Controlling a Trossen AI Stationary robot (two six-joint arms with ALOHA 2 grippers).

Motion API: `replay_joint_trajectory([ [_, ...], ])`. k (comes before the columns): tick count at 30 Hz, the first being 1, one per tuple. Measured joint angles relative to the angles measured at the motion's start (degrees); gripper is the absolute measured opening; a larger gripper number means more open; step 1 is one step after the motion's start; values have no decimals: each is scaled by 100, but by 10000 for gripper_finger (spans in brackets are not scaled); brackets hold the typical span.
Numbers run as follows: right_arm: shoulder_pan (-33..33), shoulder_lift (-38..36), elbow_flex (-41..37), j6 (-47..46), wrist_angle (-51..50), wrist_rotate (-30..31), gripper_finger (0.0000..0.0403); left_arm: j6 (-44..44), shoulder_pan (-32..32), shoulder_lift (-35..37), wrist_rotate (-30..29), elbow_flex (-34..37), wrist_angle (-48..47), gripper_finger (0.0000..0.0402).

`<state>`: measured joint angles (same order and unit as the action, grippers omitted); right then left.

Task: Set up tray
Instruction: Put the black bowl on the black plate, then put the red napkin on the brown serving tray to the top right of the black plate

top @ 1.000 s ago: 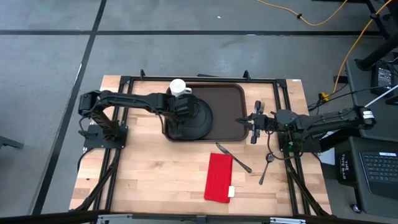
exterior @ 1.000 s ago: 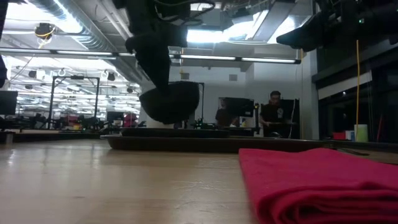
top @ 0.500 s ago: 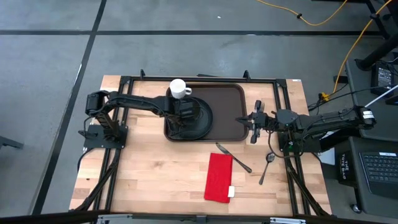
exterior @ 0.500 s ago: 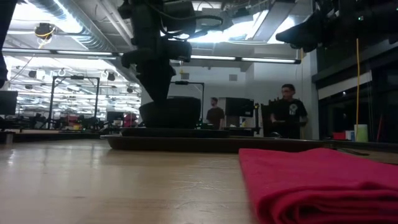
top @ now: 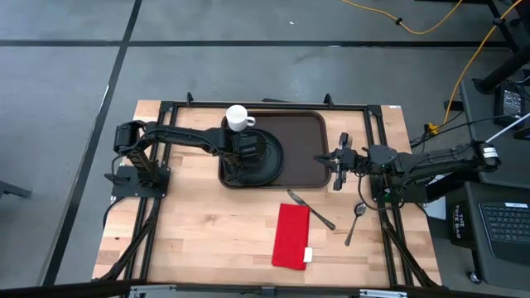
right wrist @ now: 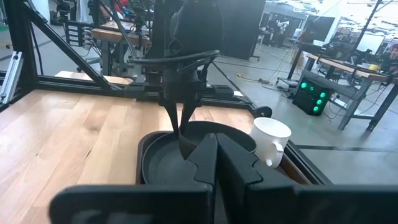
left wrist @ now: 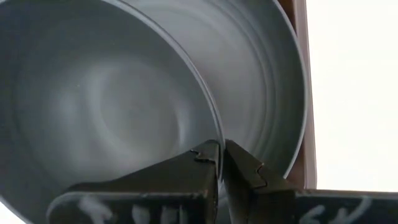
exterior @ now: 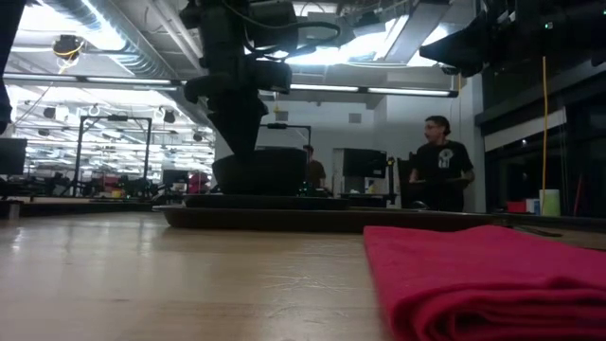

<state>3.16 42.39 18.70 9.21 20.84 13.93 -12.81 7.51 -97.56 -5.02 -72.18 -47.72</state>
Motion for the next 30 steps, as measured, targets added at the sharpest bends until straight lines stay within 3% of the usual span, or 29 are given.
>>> replay_joint_trajectory([
  [12,0,0,0,2,2,0,13,-1,0,2,-2,1,2,9],
  [23,0,0,0,2,24,2,13,-63,0,7,-105,1,182,92],
  [30,0,0,0,2,24,2,13,7,-2,16,-271,-113,-8,109],
])
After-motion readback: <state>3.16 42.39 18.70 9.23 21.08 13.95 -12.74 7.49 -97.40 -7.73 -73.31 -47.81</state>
